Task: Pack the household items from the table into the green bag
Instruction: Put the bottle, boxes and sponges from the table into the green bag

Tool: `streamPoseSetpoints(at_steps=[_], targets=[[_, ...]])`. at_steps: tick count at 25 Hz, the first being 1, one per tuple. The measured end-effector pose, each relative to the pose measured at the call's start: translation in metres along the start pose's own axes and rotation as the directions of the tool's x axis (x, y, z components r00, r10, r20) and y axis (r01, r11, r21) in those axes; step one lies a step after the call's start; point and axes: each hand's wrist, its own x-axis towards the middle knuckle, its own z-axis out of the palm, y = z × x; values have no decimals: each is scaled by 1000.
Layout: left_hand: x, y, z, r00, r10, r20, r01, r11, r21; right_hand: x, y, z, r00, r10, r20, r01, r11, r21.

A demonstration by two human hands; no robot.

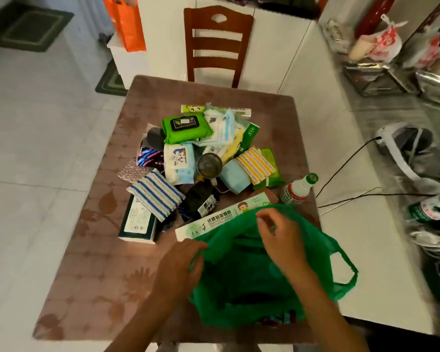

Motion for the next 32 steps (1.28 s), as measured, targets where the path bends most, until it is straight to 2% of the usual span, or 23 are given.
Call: streamPoseSetpoints(at_steps=[1, 2, 3, 5, 6, 8, 10, 11, 12, 14, 16, 17, 19, 20, 21, 22, 23, 24, 26, 27, 28, 30, 32], targets=[[10, 4, 6, 990, 62, 129, -71, 995, 67, 22, 5, 22, 991, -115, 70, 124, 984, -127], [16, 3, 23, 980, 87, 180, -122, 974, 192, 39, 6, 41, 963, -198, 183, 243, 930, -277], [18, 4, 38, 967, 96, 234, -170, 934, 316, 56, 15, 65, 913, -268, 307, 381, 827, -414], [16, 11, 57, 945, -38, 324, -105, 906, 411, 84, 30, 100, 831, -195, 521, 521, 602, -605], [11, 8, 68, 941, -100, 324, -46, 909, 414, 93, 35, 110, 787, -120, 605, 564, 539, -626], [4, 1, 78, 932, -165, 322, 19, 911, 412, 106, 41, 120, 713, -22, 700, 614, 501, -610], [-5, -6, 89, 933, -156, 324, 17, 919, 394, 109, 43, 129, 610, -76, 789, 738, 418, -530], [-12, -10, 97, 929, -168, 328, 29, 921, 389, 106, 46, 130, 581, -88, 809, 768, 387, -510], [-16, -9, 101, 923, -166, 348, 21, 923, 385, 102, 51, 129, 589, -92, 803, 769, 368, -522], [-19, -5, 105, 908, -176, 380, 19, 924, 382, 98, 65, 128, 681, -150, 717, 699, 426, -574], [-19, -5, 101, 907, -169, 386, -2, 914, 405, 101, 69, 107, 763, -170, 623, 587, 585, -559], [-15, -7, 97, 903, -147, 404, -38, 909, 415, 104, 69, 88, 802, -201, 562, 511, 719, -472], [-6, -4, 86, 892, -144, 429, -55, 906, 419, 115, 58, 33, 897, -153, 415, 220, 968, -119], [-1, -1, 81, 910, -126, 396, -49, 914, 404, 115, 47, -3, 932, -81, 352, 38, 991, 126], [2, -3, 77, 930, -116, 348, -26, 926, 377, 110, 44, -34, 957, -14, 289, -104, 915, 391], [4, -7, 75, 945, -109, 308, 5, 948, 319, 102, 42, -57, 968, 10, 251, -168, 770, 616], [8, -10, 74, 953, -97, 286, 24, 969, 247, 90, 43, -71, 971, 5, 239, -175, 695, 697], [13, -12, 73, 960, -87, 268, 39, 983, 181, 76, 44, -75, 963, -28, 267, -167, 714, 679], [23, -15, 70, 969, -90, 230, 70, 993, 94, 52, 52, -57, 904, -38, 425, -161, 892, 422], [27, -12, 67, 976, -93, 198, 80, 994, 69, 42, 64, -42, 869, -20, 495, -100, 972, 214], [28, -10, 63, 985, -77, 154, 72, 997, 40, 38, 80, -26, 847, -26, 530, 44, 999, -22], [28, -7, 53, 996, -31, 84, 32, 999, -14, 34, 114, -4, 858, 8, 514, 252, 865, -434], [25, -5, 47, 998, -40, 50, 42, 998, -36, 31, 146, 15, 884, 136, 448, 172, 795, -582]])
